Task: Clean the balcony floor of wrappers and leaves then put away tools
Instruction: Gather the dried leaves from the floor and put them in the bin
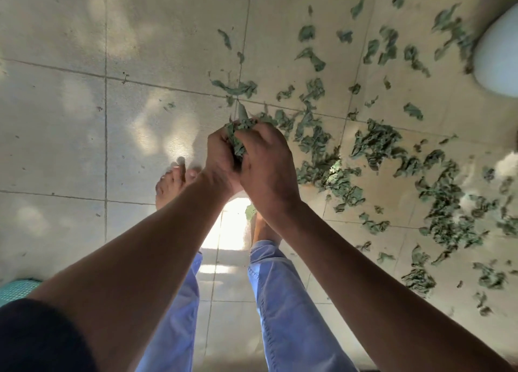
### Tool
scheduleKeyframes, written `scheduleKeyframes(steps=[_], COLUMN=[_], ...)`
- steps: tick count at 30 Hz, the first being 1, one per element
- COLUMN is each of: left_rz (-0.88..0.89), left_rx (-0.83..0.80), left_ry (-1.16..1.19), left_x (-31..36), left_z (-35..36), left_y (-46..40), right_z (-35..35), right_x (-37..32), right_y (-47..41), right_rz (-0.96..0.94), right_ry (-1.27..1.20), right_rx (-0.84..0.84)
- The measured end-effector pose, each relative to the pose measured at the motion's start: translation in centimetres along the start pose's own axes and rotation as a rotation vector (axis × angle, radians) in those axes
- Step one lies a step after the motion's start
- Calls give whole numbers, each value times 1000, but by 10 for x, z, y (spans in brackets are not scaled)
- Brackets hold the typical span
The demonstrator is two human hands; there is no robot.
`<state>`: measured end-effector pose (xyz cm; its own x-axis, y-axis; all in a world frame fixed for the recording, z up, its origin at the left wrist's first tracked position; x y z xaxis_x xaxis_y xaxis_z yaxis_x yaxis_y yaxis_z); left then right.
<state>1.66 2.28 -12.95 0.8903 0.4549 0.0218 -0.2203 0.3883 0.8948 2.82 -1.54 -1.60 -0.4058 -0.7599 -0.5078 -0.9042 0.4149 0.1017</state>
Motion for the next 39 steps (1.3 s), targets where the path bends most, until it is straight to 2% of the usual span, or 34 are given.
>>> scheduleKeyframes(steps=[6,8,11,13,15,19,21,25,28,30,34,37,39], left_rz=[-36,-42,-91,-163,-181,-197,-206,-236,-264,-263,-251,-243,-227], left_rx=[-22,-16,13,35,54,80,82,105,117,124,143,157,142], left_ry=[-61,-74,-46,16,24,-30,-54,-80,-94,-96,-110,-124,-140], left_x=[-17,-22,-31,-37,-40,-46,-51,-62,-70,-73,-76,-78,-81], left_z=[14,18,18,12,3,-15,-22,-37,-45,-46,-39,-23,-10], left_y=[1,0,-5,-11,-18,-27,-30,-35,-39,-40,-37,-24,-17], right_z=[-39,-57,-85,-80,-54,24,45,67,79,76,41,-19,-50], right_x=[11,18,49,91,149,248,266,263,257,259,258,222,192], right_y=[25,33,38,38,39,63,68,63,61,63,67,70,74], right_rz=[-16,-13,78,195,337,524,528,392,284,292,429,502,603], right_ry=[-13,-15,-7,-1,67,322,321,304,228,162,-22,-298,-518], right_rx=[49,124,299,324,246,-140,-175,-105,-65,-11,144,307,283])
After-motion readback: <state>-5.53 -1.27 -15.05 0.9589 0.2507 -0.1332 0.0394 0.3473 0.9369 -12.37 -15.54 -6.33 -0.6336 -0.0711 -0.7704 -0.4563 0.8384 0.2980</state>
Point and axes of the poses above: each hand's wrist, its own y-axis away from the middle knuckle, its own z-axis out of the palm, x = y × z, the point moved 10 cm from there along -y, towards the middle knuckle, and after that the axes turned 12 degrees about x, right-handed, at the moved point
